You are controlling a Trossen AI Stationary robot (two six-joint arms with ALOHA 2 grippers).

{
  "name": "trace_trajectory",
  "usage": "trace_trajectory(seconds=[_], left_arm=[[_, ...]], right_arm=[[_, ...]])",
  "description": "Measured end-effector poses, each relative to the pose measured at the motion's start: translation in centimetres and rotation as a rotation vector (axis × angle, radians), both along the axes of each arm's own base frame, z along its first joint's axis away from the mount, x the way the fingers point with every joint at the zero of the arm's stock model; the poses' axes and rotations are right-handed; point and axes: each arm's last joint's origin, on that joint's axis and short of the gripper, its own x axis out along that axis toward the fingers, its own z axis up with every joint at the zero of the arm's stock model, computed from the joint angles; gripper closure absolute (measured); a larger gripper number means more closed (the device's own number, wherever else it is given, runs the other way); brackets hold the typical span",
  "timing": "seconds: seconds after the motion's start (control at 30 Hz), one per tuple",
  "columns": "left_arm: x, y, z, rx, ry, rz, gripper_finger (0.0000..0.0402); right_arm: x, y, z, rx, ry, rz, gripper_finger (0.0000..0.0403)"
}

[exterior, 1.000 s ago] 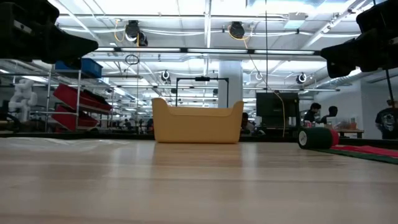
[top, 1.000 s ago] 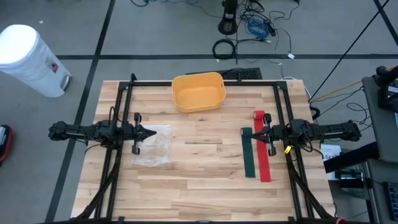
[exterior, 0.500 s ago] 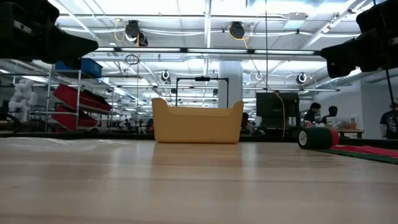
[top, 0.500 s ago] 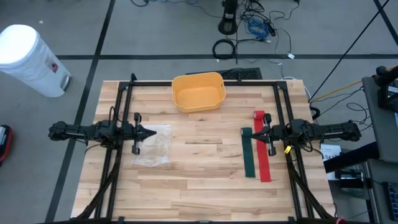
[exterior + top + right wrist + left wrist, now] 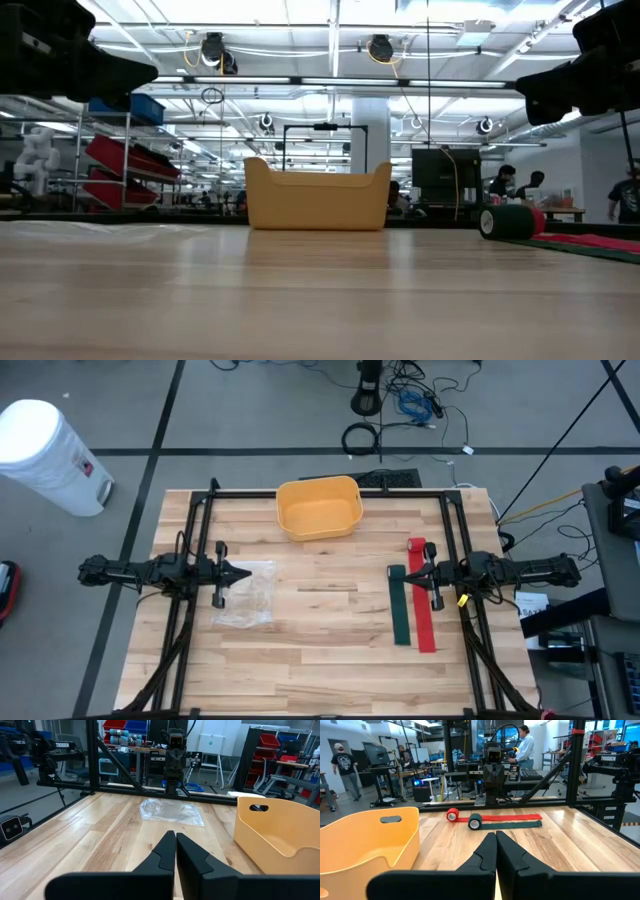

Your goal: Roll bandage

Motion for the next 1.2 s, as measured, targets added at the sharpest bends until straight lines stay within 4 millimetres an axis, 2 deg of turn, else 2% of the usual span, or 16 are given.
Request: trace_trajectory(seconds=[0.97,1.2], left_arm=[[0.00,0.00,0.00,0.000,0.000,0.000,0.0401],[0.00,0.00,0.00,0.000,0.000,0.000,0.0401]], right_arm=[[0.00,0.00,0.00,0.000,-0.001,0.000,0.0403],[-0.09,-0.02,0.79,-0.016,-0.048,-0.004,0.0403]])
